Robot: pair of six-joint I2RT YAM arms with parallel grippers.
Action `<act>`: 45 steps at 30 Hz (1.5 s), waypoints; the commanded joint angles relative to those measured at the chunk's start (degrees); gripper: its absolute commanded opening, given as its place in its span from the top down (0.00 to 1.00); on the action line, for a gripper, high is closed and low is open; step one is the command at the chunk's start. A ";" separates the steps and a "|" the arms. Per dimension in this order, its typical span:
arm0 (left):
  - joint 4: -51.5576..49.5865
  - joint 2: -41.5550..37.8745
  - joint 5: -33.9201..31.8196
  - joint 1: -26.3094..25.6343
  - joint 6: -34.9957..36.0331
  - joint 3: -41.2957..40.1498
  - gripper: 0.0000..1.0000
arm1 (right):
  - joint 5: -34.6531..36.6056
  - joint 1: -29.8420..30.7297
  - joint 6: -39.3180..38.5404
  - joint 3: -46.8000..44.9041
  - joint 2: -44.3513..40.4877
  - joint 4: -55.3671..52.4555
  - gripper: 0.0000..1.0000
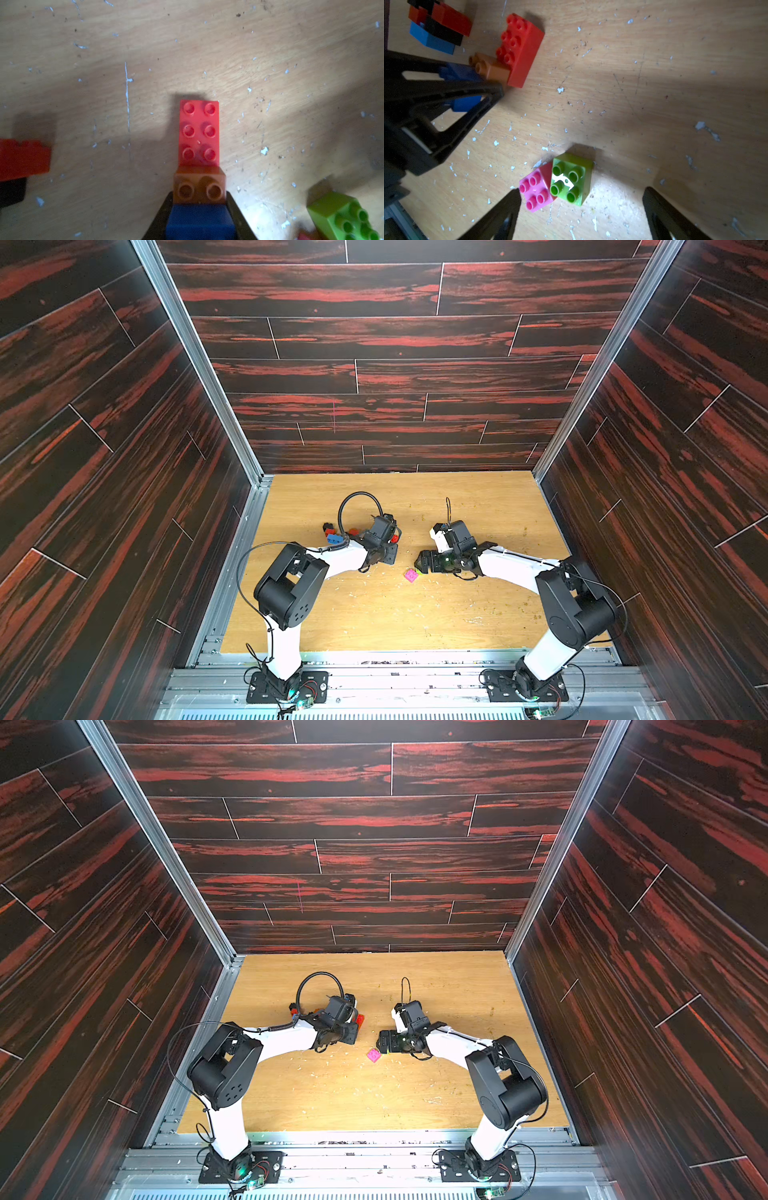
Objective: Assemble the letter v with lego
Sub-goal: Assemble the lego brick with the lego brick, then adjust the lego brick at the center of the board.
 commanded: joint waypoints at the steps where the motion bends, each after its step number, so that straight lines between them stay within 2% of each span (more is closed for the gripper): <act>1: -19.20 4.74 3.14 -0.20 1.28 -1.88 0.94 | -0.55 0.26 -0.06 1.52 -1.21 -1.18 0.05; 14: -21.17 6.68 1.25 1.15 2.17 6.14 0.94 | -0.74 0.29 0.02 1.09 -1.12 -0.99 0.05; 19: -23.12 7.38 0.35 1.21 2.98 11.41 0.91 | -0.59 0.30 -0.06 1.17 -1.01 -0.91 0.05; 22: -24.00 7.65 0.65 1.16 3.07 14.50 0.82 | -0.25 0.31 0.02 1.24 -1.06 -0.91 0.05; 26: -23.87 6.30 -0.20 1.19 2.81 16.16 0.54 | 0.13 0.31 0.02 1.17 -1.21 -1.00 0.03; 31: -24.48 4.39 -1.87 1.15 2.05 16.41 0.36 | -0.17 0.26 -0.24 1.26 -1.04 -1.17 0.02; 36: -24.80 2.47 -4.97 1.05 1.40 15.14 0.30 | -1.44 0.30 -1.05 1.27 -0.58 -0.70 0.02; 42: -29.44 2.27 -12.17 1.63 0.81 17.61 0.27 | -4.99 0.35 -2.11 0.63 -0.72 0.05 0.02; 45: -30.76 2.67 -15.16 2.32 0.12 19.54 0.25 | -4.34 0.83 -2.63 0.81 -1.21 -1.27 0.02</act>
